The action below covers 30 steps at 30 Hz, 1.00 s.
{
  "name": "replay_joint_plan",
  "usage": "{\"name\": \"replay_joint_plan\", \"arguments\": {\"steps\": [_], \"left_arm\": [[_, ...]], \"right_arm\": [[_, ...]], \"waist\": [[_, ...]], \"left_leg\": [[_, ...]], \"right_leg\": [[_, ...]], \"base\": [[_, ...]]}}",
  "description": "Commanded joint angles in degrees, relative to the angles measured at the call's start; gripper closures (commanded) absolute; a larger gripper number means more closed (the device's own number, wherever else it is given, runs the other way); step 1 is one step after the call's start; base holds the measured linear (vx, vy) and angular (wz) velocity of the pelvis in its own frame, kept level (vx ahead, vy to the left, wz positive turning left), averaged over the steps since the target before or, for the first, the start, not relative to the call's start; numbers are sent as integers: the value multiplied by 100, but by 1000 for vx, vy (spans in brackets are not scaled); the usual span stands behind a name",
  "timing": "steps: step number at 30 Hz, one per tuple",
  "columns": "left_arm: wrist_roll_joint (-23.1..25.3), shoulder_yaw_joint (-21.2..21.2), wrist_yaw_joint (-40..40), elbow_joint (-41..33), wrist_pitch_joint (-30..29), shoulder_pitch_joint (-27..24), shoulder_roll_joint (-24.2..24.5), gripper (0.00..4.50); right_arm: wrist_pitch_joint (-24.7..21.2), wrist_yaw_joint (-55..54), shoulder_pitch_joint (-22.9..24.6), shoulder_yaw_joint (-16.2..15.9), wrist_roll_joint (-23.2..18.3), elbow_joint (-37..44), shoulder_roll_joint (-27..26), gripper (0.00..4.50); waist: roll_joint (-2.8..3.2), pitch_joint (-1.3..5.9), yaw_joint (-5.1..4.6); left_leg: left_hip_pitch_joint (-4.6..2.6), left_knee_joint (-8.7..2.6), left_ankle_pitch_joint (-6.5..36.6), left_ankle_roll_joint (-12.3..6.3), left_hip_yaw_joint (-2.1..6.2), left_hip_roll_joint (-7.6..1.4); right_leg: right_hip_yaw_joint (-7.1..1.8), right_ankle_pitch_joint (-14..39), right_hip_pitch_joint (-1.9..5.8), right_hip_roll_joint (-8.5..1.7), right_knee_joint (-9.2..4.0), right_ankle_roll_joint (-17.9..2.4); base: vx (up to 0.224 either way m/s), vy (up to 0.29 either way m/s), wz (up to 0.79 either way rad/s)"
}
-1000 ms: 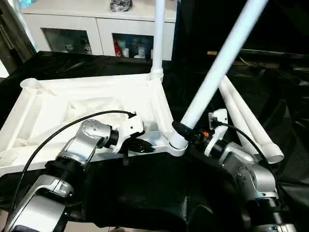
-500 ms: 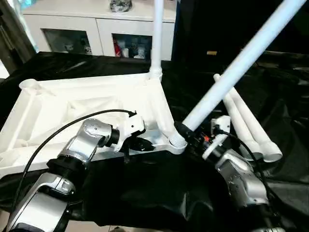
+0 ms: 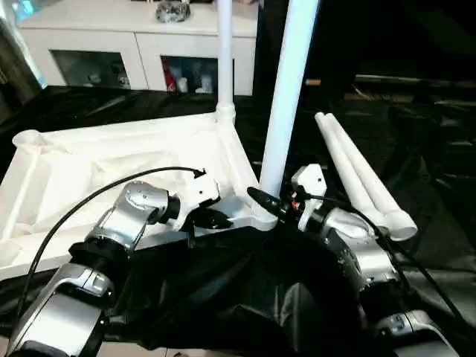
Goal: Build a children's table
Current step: Insert table leg to table base
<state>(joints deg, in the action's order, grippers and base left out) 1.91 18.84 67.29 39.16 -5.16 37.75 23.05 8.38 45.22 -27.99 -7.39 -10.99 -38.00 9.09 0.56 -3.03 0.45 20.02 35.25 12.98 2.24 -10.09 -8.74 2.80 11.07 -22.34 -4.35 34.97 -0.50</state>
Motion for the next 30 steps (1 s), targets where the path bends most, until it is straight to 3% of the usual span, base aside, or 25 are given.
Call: {"name": "replay_joint_plan", "arguments": {"steps": [1,2,7,12,14,18,20,22,26,30], "left_arm": [[-18,73,178,-123,177,137,-100,450],[-17,76,184,-126,186,140,-108,450],[-68,93,305,-319,397,30,-108,450],[-243,179,776,-727,592,-192,11,450],[-397,253,1111,-1171,427,-357,141,450],[-432,323,1312,-1405,400,-436,244,450],[-414,358,1375,-1543,413,-476,327,450],[-428,364,1408,-1631,401,-495,373,450],[-526,400,1524,-1982,293,-601,530,450],[-521,406,1344,-2242,129,-665,574,450]], "right_arm": [[-284,34,178,-372,514,-1067,47,260],[-223,59,107,-359,528,-1277,22,260],[221,433,-311,-248,635,-2430,94,260],[428,913,-448,-147,595,-2941,317,260],[580,1130,-428,-165,695,-3246,595,260],[793,1269,-401,-213,801,-3523,705,260],[930,1274,-408,-246,928,-3695,731,260],[951,1270,-421,-256,965,-3739,749,260],[1026,1219,-473,-355,1076,-3798,658,260],[1037,978,-540,-373,1125,-3869,600,260]], "waist": [[69,204,-10],[51,209,-29],[73,188,-87],[94,219,-98],[103,262,-100],[114,282,-90],[90,324,-89],[84,318,-92],[90,305,-139],[103,305,-158]], "left_leg": [[-21,-626,2591,152,279,-467],[-22,-621,2611,147,280,-470],[-36,-619,2929,139,331,-477],[-35,-640,2881,133,303,-505],[6,-642,2492,60,259,-519],[16,-637,2103,-82,212,-499],[15,-646,1809,-159,191,-503],[12,-657,1846,-167,187,-507],[1,-685,2261,-9,215,-514],[19,-693,2290,21,228,-518]], "right_leg": [[-317,2959,90,-539,-599,-1205],[-317,3007,83,-542,-601,-1197],[-301,3605,38,-565,-662,-1037],[-318,2865,51,-535,-589,-1307],[-322,2010,113,-523,-505,-1605],[-312,1499,154,-495,-481,-1753],[-289,1045,197,-483,-451,-1831],[-275,1086,206,-472,-456,-1826],[-260,1643,180,-481,-498,-1692],[-252,1731,186,-496,-512,-1652]], "base": [[0,0,0],[0,0,0],[0,0,0],[0,0,0],[0,0,0],[54,-3,2],[52,-8,1],[0,0,0],[0,0,0],[0,0,0]]}}
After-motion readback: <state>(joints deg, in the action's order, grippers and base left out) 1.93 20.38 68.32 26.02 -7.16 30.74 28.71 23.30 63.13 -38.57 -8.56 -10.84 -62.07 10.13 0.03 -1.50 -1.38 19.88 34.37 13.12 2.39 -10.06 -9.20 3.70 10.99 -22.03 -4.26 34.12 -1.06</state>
